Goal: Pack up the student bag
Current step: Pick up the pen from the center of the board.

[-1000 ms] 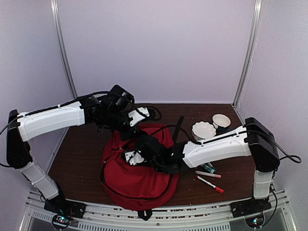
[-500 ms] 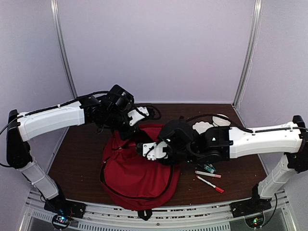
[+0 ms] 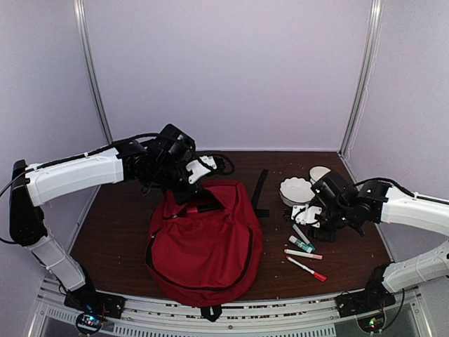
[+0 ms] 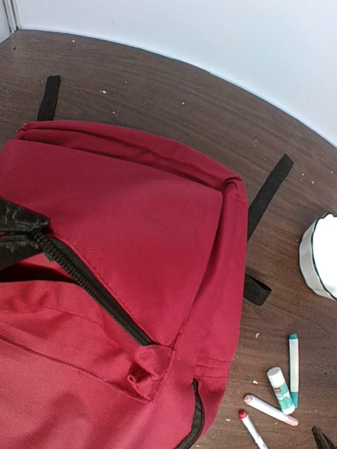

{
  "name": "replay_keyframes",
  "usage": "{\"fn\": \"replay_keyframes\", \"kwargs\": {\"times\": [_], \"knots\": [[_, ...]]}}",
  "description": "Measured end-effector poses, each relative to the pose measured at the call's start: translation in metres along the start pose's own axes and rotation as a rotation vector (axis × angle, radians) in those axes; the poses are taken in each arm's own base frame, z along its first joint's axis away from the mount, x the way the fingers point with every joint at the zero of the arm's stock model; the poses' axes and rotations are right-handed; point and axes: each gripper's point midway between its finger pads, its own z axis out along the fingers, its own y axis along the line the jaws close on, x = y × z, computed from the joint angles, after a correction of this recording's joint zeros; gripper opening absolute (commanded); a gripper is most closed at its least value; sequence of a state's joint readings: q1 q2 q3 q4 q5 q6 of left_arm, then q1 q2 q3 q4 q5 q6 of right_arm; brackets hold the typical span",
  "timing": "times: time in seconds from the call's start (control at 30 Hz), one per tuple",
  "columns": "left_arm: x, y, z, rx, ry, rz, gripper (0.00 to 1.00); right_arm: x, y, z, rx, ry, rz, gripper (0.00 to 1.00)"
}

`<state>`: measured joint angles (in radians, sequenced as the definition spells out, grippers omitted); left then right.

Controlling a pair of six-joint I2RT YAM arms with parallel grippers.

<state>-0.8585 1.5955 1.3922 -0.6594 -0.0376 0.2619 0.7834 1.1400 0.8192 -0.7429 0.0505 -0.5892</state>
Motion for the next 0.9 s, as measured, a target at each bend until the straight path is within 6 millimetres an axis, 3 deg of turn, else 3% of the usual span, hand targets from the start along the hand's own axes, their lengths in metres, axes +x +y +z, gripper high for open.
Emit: {"fn": "replay_keyframes", "kwargs": {"times": [0.17,0.37,0.9], "knots": [[0.000,0.000,0.001,0.002,0.002,-0.008,0.00,0.031,0.003,0.026,-0.115,0.115,0.119,0.33],[0.001,-0.002,0.002,0.010,0.002,-0.021,0.00,0.050,-0.002,0.063,-0.221,0.240,0.247,0.31],[0.004,0.000,0.008,-0.001,0.022,-0.037,0.00,0.034,-0.017,0.103,-0.363,0.254,0.408,0.28]]}}
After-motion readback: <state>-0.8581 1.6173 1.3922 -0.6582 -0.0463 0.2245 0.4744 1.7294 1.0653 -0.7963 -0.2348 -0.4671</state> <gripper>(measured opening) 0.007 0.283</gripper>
